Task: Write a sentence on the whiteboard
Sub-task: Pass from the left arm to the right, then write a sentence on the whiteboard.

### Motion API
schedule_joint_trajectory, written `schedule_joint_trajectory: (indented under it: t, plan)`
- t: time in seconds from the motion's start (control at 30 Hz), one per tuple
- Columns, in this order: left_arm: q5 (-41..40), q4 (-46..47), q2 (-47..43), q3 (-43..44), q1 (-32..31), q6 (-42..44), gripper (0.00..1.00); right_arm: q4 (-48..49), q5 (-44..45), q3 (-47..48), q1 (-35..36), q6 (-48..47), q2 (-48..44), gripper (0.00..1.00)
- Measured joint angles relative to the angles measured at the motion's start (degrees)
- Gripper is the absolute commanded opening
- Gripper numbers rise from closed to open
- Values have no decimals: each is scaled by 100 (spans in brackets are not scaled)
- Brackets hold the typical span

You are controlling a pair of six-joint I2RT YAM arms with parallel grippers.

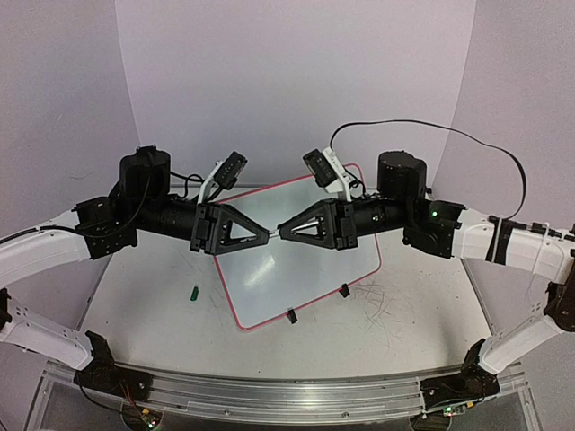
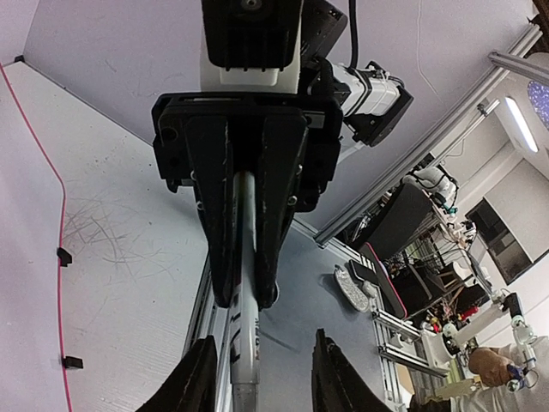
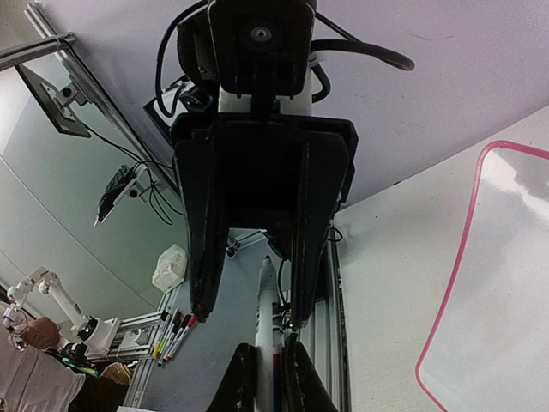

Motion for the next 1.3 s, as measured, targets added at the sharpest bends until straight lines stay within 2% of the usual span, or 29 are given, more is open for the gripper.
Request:
schedule_joint_trajectory:
  t: [0.13,0.2,0.23,0.37,0.57,1.0,1.3]
  plan:
    - [70,-13,21,0,0,1,16,2,14,-2,0,-13,-58,0]
    - [87,-16,29,0,0,3,3,0,10,-2,0,-23,-64,0]
    - [75,-29,31,0,0,14,1,2,-21,-2,0,-33,-64,3]
    - [70,-104,69,-1,7,24,0,-61,-11,-2,0,-88,-64,21]
    - [88,-164,221,0,7,26,0,-227,-60,-2,-14,-165,-48,25]
    - [64,-315,296,5,7,20,0,-335,-308,64,-24,-256,194,21]
    - [53,-312,306,55,0,20,0,-350,-297,75,-26,-310,198,13]
